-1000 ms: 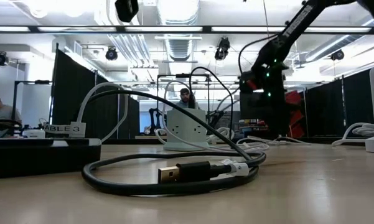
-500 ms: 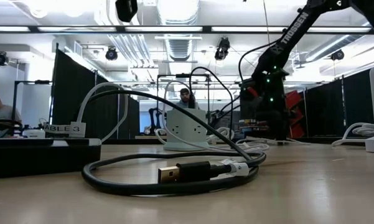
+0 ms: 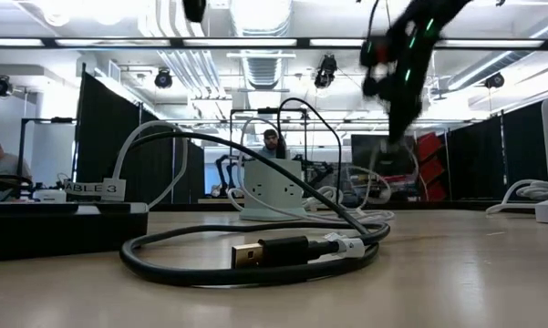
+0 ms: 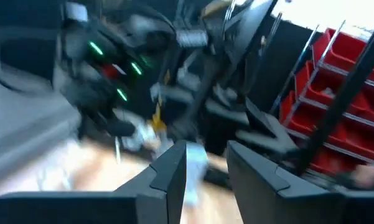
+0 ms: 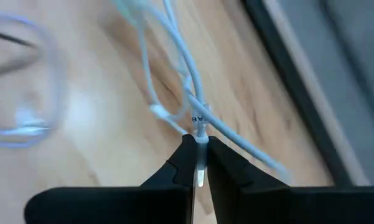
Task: Insert USB
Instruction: Insert the white charger cable into the purple charger adapter
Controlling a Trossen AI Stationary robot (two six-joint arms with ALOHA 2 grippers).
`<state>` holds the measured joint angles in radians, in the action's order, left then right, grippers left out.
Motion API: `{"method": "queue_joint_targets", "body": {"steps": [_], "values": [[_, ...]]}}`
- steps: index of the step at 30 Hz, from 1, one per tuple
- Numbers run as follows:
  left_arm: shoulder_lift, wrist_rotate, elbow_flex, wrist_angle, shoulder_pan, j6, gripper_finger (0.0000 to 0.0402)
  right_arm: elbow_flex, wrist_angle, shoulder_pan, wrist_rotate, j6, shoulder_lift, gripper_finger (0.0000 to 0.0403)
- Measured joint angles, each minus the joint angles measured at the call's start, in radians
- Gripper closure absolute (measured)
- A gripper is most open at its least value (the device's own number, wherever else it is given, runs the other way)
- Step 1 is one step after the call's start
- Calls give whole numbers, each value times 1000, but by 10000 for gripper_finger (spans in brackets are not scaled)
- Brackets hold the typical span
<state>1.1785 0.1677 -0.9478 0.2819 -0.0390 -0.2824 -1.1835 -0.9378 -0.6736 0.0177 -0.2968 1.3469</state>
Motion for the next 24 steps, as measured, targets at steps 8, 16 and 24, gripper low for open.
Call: {"method": "queue_joint_targets", "body": {"steps": [8, 16, 24], "values": [[204, 106, -81, 216, 60, 264, 298, 2, -3, 197, 1, -108, -219, 391], [452, 30, -408, -36, 98, 210, 299, 3, -23, 321, 12, -57, -233, 391], [694, -82, -819, -542, 105, 285, 313, -3, -34, 405, 37, -7, -232, 391]]}}
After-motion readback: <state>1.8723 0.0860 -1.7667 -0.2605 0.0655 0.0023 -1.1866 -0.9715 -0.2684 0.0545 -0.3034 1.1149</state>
